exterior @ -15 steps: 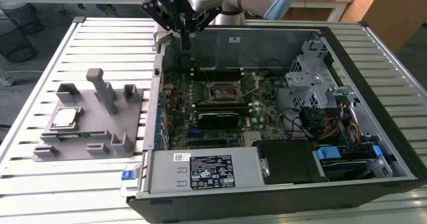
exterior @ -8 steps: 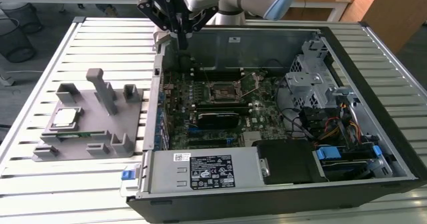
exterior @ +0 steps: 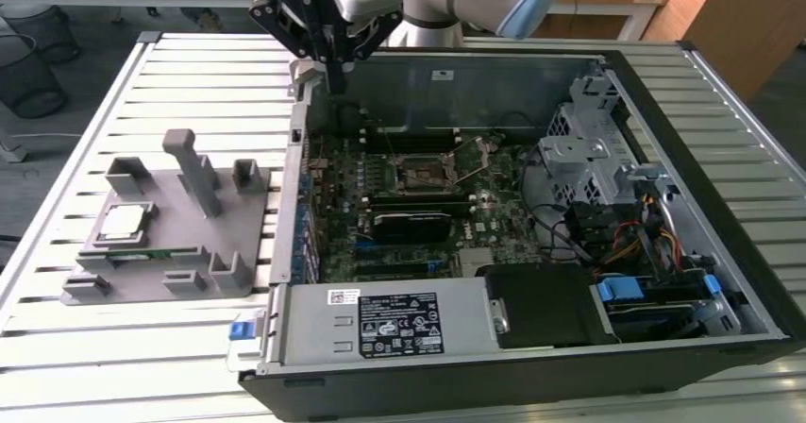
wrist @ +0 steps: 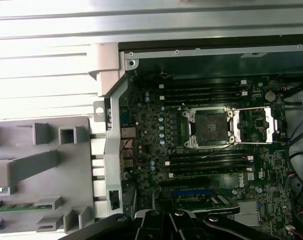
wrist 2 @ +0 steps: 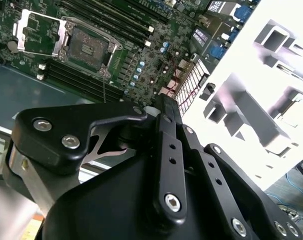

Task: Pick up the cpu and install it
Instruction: 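Reach for the cpu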

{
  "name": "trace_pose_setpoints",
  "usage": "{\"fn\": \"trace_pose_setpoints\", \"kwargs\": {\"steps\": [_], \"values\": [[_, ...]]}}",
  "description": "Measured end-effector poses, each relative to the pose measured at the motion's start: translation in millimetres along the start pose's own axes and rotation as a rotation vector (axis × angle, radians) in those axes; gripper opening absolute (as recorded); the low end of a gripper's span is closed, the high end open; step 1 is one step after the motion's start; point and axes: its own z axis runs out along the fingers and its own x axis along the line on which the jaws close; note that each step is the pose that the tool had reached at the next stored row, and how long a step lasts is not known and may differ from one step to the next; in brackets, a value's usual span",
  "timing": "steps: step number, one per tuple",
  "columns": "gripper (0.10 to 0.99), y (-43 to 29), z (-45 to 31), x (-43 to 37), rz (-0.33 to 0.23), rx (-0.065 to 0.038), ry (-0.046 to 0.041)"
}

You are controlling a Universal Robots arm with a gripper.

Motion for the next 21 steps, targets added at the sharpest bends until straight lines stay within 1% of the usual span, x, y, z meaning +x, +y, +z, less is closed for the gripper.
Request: {"fn": "trace_pose_setpoints", "kwargs": {"steps": [5, 10, 21], "values": [[0.106, -0.4, 0.2, 5.0, 0.000, 0.000, 0.0003], [0.106, -0.7, 0.5, 8.6, 0.000, 0.000, 0.0026], [0.106, -1.3, 1.6, 17.3, 0.001, 0.001, 0.0122]]}}
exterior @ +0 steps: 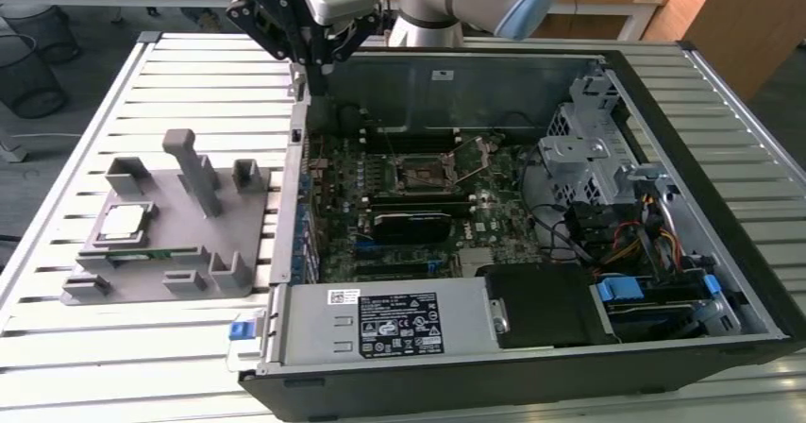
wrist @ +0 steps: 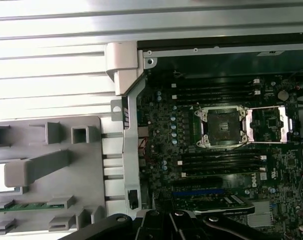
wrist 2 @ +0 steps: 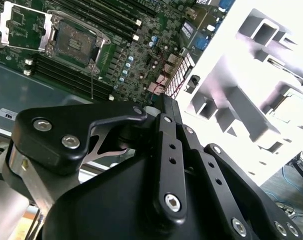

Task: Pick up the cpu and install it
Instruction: 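Reach for the cpu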

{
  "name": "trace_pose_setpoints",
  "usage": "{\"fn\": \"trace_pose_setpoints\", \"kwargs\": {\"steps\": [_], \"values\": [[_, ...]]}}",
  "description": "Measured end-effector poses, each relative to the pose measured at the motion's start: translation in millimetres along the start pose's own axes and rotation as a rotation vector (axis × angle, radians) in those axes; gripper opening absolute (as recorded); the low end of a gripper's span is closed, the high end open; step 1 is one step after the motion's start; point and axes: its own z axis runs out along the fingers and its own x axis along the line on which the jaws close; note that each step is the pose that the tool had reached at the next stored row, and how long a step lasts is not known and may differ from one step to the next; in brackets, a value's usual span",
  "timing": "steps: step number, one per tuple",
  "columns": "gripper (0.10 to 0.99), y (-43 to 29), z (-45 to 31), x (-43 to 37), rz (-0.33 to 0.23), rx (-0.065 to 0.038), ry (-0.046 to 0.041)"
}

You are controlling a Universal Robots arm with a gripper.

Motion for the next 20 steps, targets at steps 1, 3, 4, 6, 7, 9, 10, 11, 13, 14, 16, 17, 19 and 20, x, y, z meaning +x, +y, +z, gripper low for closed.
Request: {"fn": "trace_pose_setpoints", "kwargs": {"steps": [1, 3, 4, 6, 7, 9, 10, 11, 13, 14, 16, 17, 19, 20], "values": [[0.106, -0.1, 0.1, 0.9, 0.000, 0.000, 0.0013], [0.106, -0.2, 0.4, 2.7, 0.000, 0.000, 0.0039], [0.106, -0.3, 0.5, 3.7, 0.000, 0.000, 0.0052], [0.106, -0.4, 0.8, 5.5, 0.000, 0.001, 0.0079], [0.106, -0.5, 0.9, 6.5, 0.000, 0.001, 0.0092], [0.106, -0.6, 1.2, 8.4, 0.000, 0.001, 0.0120], [0.106, -0.7, 1.4, 9.1, 0.001, 0.001, 0.0132], [0.106, -0.8, 1.5, 9.9, 0.001, 0.001, 0.0148], [0.106, -0.9, 1.6, 11.2, 0.001, 0.001, 0.0179], [0.106, -0.9, 1.7, 11.8, 0.001, 0.002, 0.0193], [0.106, -1.0, 1.9, 12.8, 0.001, 0.002, 0.0223], [0.106, -1.0, 2.1, 13.3, 0.001, 0.002, 0.0237], [0.106, -1.1, 2.3, 14.3, 0.001, 0.002, 0.0268], [0.106, -1.2, 2.5, 15.0, 0.001, 0.002, 0.0280]]}}
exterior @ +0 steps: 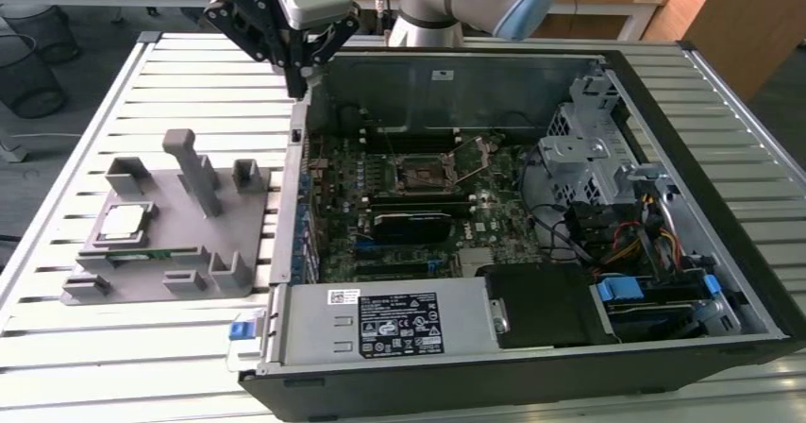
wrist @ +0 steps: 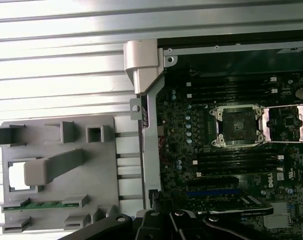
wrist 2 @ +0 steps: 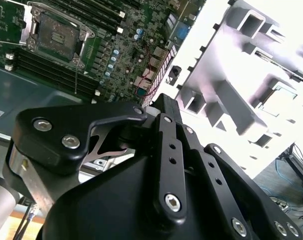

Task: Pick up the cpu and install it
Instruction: 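Reach for the cpu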

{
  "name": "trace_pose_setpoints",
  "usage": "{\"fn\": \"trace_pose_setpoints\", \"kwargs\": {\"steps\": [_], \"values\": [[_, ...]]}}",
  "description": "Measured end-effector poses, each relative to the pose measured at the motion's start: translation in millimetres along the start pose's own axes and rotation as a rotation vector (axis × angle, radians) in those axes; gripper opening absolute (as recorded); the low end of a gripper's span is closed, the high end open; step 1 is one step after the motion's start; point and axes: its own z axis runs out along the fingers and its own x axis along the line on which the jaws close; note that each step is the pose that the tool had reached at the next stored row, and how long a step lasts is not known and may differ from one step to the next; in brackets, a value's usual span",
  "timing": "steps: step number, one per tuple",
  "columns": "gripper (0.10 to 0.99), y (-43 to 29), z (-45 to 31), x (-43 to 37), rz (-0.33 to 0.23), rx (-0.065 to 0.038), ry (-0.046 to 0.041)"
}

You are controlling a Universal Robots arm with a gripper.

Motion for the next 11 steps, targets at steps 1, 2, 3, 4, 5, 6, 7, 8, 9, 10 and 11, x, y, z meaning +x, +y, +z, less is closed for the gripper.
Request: {"fn": "trace_pose_setpoints", "kwargs": {"steps": [1, 2, 3, 4, 5, 6, 7, 8, 9, 10, 11], "values": [[0.106, 0.0, 0.2, 0.7, 0.000, 0.000, 0.0013], [0.106, 0.0, 0.3, 1.3, 0.000, 0.000, 0.0029], [0.106, 0.0, 0.5, 1.9, 0.000, 0.000, 0.0047], [0.106, -0.1, 0.7, 2.6, 0.000, 0.001, 0.0064], [0.106, -0.1, 0.8, 3.3, 0.000, 0.001, 0.0082], [0.106, -0.1, 1.0, 3.8, 0.000, 0.001, 0.0105], [0.106, -0.2, 1.1, 4.5, 0.001, 0.001, 0.0123], [0.106, -0.3, 1.2, 5.1, 0.001, 0.001, 0.0142], [0.106, -0.3, 1.4, 5.7, 0.001, 0.001, 0.0160], [0.106, -0.4, 1.6, 6.5, 0.001, 0.001, 0.0176], [0.106, -0.4, 1.8, 7.2, 0.001, 0.002, 0.0191]]}}
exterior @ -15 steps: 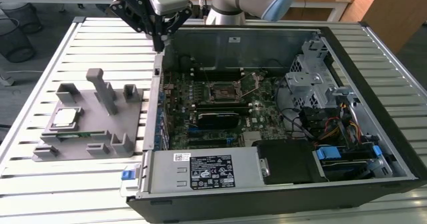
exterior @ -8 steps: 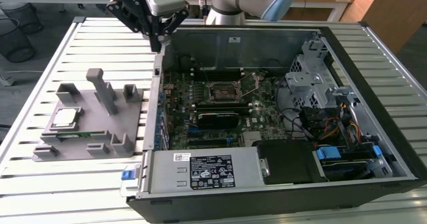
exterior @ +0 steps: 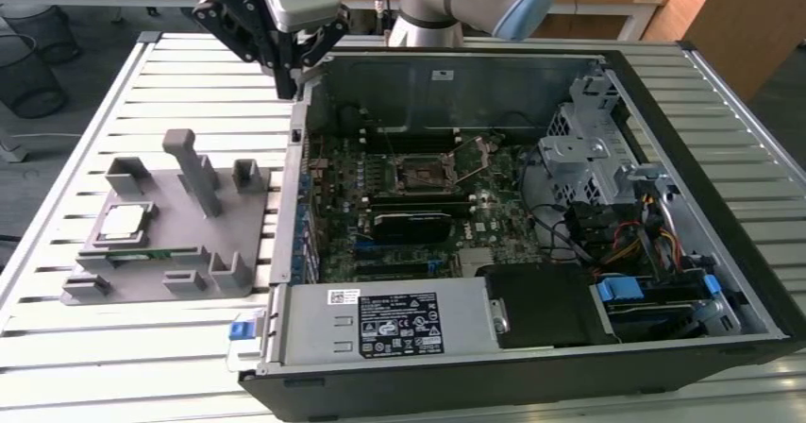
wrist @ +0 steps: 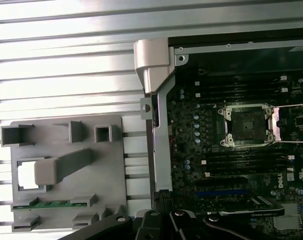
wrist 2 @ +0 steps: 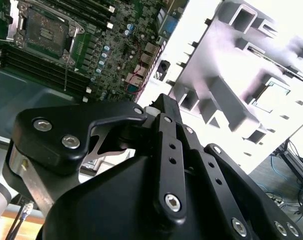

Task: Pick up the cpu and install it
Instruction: 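Reach for the cpu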

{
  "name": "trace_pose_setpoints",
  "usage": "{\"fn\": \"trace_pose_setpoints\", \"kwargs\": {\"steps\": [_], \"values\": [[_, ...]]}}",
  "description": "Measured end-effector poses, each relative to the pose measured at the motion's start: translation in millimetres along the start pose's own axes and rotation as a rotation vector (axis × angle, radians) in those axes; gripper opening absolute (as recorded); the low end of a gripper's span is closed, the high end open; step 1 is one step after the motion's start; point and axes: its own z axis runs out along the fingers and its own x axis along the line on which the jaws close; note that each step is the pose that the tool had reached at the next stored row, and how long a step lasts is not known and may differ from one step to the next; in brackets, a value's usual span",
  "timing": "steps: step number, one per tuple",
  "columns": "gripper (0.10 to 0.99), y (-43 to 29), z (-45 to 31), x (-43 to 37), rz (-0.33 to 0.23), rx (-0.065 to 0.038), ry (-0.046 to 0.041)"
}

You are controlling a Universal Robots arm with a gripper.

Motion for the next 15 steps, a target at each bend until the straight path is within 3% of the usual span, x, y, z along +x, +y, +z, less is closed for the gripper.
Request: {"fn": "trace_pose_setpoints", "kwargs": {"steps": [9, 15], "values": [[0.106, -0.9, 1.7, 11.9, 0.000, 0.001, 0.0070], [0.106, -2.1, 3.1, 26.9, 0.000, 0.000, 0.0046]]}}
